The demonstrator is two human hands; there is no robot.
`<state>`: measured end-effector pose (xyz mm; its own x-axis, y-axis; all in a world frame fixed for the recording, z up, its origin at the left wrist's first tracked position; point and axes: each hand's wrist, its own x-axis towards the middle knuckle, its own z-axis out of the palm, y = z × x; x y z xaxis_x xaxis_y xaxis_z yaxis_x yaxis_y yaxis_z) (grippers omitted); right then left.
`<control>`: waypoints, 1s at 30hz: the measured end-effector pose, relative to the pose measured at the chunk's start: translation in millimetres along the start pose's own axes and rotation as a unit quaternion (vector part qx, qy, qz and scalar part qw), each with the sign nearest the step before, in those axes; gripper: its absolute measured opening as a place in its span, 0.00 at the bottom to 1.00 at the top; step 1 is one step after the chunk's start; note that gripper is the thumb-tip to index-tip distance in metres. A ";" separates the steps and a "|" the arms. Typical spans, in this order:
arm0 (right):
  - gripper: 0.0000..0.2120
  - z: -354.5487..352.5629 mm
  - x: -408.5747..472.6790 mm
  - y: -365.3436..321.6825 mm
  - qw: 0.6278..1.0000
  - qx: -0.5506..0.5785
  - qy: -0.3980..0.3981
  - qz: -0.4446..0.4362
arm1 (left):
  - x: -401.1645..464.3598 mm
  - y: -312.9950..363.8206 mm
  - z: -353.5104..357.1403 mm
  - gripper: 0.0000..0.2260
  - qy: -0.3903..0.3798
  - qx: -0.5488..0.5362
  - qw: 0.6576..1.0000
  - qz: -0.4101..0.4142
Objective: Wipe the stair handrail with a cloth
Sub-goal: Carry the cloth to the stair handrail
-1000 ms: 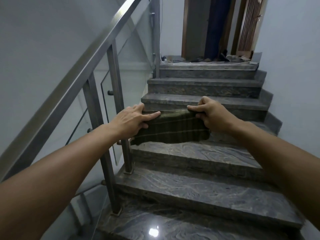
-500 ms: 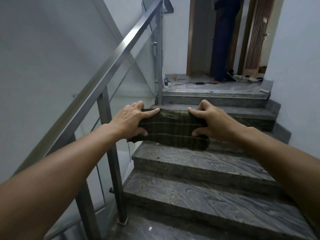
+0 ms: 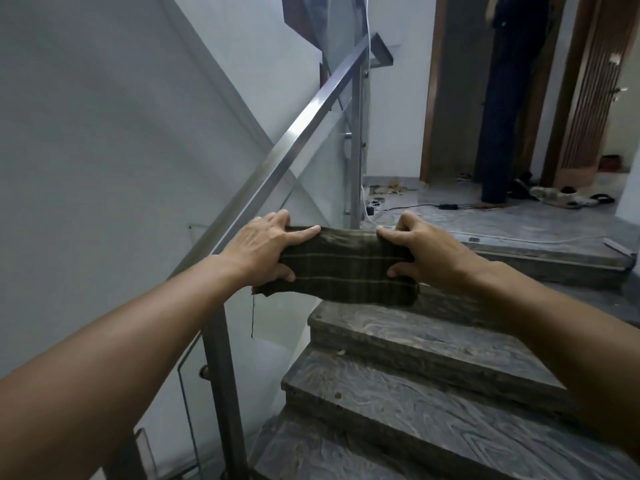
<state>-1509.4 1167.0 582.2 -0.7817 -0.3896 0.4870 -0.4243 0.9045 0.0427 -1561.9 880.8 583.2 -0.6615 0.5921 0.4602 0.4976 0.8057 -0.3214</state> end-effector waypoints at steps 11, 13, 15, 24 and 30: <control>0.31 -18.0 205.2 80.7 1.000 0.000 0.020 -0.021 | 149.1 -113.1 -11.8 0.38 0.013 0.030 0.998 -0.050; 0.30 -22.5 238.6 89.9 1.000 0.008 0.017 -0.025 | 172.0 -129.8 -16.6 0.38 0.009 0.017 0.997 -0.069; 0.26 -28.1 272.0 100.4 0.999 0.013 0.009 -0.029 | 194.6 -145.3 -18.5 0.38 0.003 0.005 0.996 -0.085; 0.22 -39.3 416.3 172.6 0.999 -0.041 0.019 -0.021 | 303.7 -199.0 -11.8 0.38 -0.013 0.010 0.989 -0.148; 0.12 -38.8 508.0 233.2 0.996 -0.028 0.010 -0.082 | 388.2 -222.9 1.6 0.38 -0.041 -0.012 0.977 -0.210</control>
<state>-1987.7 1186.8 873.4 -0.6947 -0.5300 0.4864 -0.5193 0.8373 0.1707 -1930.6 931.2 832.1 -0.8526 0.2087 0.4791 0.1841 0.9780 -0.0984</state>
